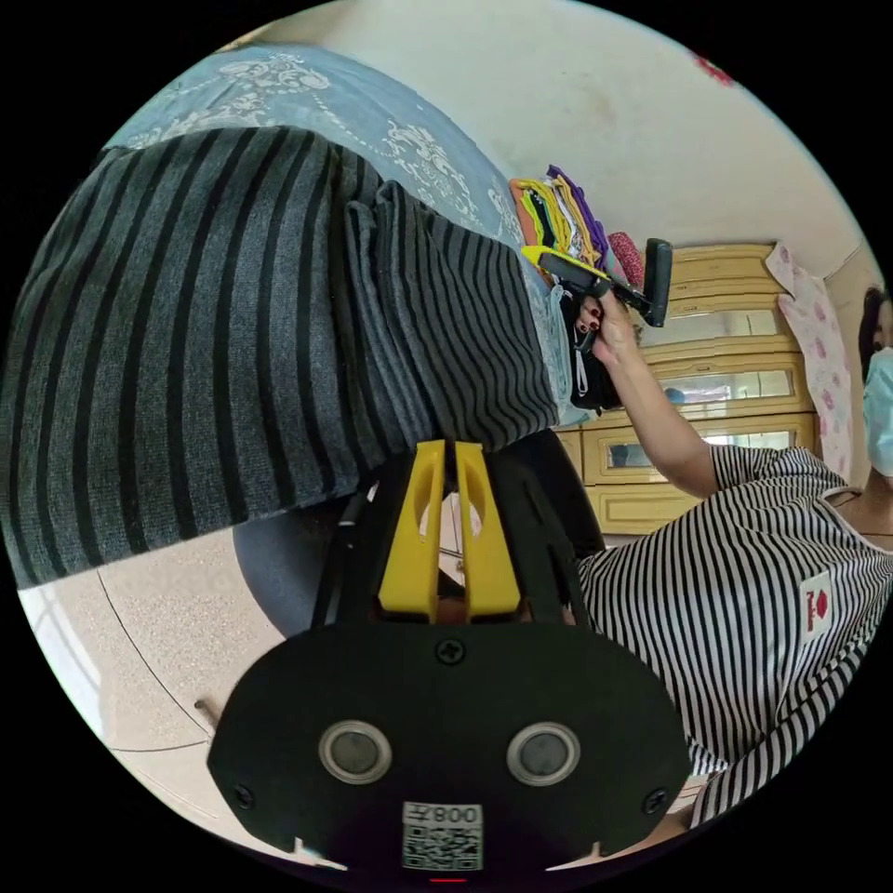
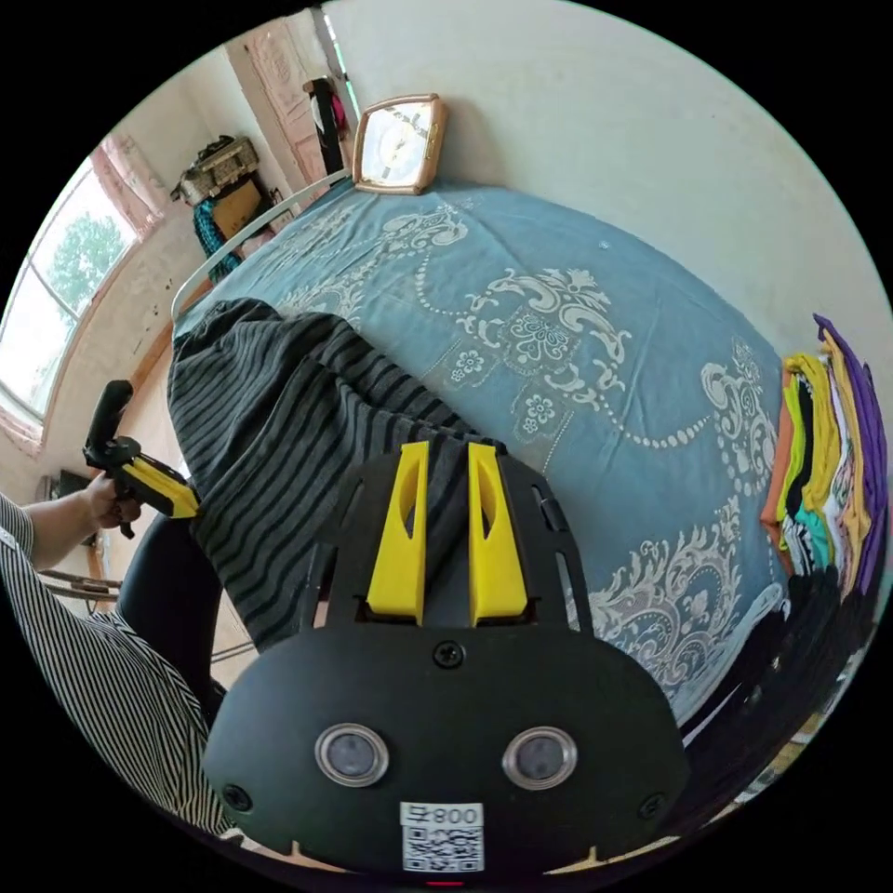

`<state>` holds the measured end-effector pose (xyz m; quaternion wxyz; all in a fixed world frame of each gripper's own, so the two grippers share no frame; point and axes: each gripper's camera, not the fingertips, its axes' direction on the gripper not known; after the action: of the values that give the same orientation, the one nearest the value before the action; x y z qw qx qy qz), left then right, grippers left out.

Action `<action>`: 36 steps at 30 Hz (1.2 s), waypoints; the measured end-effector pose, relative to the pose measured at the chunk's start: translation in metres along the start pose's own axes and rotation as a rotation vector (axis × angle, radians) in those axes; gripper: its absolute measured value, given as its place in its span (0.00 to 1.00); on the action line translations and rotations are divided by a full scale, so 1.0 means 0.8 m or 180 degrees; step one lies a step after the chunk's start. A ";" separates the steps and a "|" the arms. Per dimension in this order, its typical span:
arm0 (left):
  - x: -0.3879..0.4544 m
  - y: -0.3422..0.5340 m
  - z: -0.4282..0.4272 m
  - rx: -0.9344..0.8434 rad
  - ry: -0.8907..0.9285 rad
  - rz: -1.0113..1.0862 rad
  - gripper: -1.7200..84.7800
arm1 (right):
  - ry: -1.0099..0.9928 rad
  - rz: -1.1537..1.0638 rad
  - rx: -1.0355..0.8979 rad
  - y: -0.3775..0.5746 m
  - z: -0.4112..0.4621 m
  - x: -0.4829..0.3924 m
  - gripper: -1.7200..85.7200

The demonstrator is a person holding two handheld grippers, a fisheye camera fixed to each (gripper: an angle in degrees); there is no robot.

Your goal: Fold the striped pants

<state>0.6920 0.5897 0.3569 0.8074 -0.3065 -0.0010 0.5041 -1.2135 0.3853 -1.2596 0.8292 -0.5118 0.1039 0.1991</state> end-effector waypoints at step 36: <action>0.074 -0.001 0.061 0.0500 -0.0551 0.0310 0.06 | -0.0547 -0.0150 -0.0218 -0.052 -0.030 0.037 0.02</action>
<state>0.7064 0.6617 0.3790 0.8004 -0.1974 -0.0163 0.5658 -1.1682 0.3543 -1.2483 0.8215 -0.5232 0.0134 0.2261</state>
